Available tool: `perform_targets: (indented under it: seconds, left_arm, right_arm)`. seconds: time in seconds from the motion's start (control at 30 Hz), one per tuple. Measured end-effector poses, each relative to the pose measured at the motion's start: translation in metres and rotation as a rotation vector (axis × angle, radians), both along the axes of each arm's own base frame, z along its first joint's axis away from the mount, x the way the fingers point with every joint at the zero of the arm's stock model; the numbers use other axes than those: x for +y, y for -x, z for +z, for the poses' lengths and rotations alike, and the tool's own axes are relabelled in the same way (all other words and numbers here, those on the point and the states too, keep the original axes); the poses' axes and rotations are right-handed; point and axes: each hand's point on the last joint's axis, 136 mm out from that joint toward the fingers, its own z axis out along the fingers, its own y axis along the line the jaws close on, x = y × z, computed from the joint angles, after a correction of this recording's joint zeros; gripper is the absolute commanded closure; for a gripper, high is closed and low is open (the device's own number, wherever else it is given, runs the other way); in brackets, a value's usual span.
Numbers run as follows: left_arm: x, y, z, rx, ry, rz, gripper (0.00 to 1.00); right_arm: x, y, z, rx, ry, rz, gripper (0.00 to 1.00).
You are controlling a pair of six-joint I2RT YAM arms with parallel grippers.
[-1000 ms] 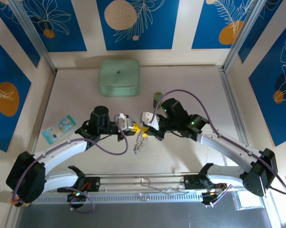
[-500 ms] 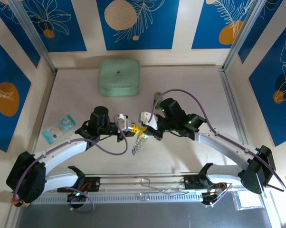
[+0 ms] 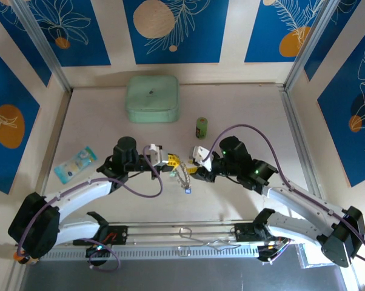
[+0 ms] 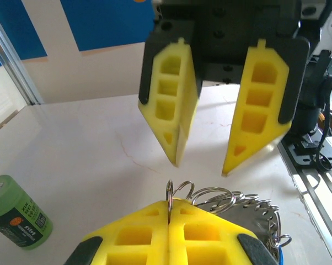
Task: Put the keys on the keyring
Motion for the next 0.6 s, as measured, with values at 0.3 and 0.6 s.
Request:
perform_targets:
  seconds: [0.3, 0.6]
  left_arm:
    - [-0.001, -0.002, 0.003, 0.013, 0.023, 0.008, 1.00]
    - [-0.002, -0.003, 0.007, 0.025, 0.040, 0.012, 1.00]
  right_arm:
    - [0.004, -0.015, 0.000, -0.037, -0.012, -0.055, 0.74]
    - [0.007, -0.015, 0.001, -0.045, -0.015, -0.044, 0.95]
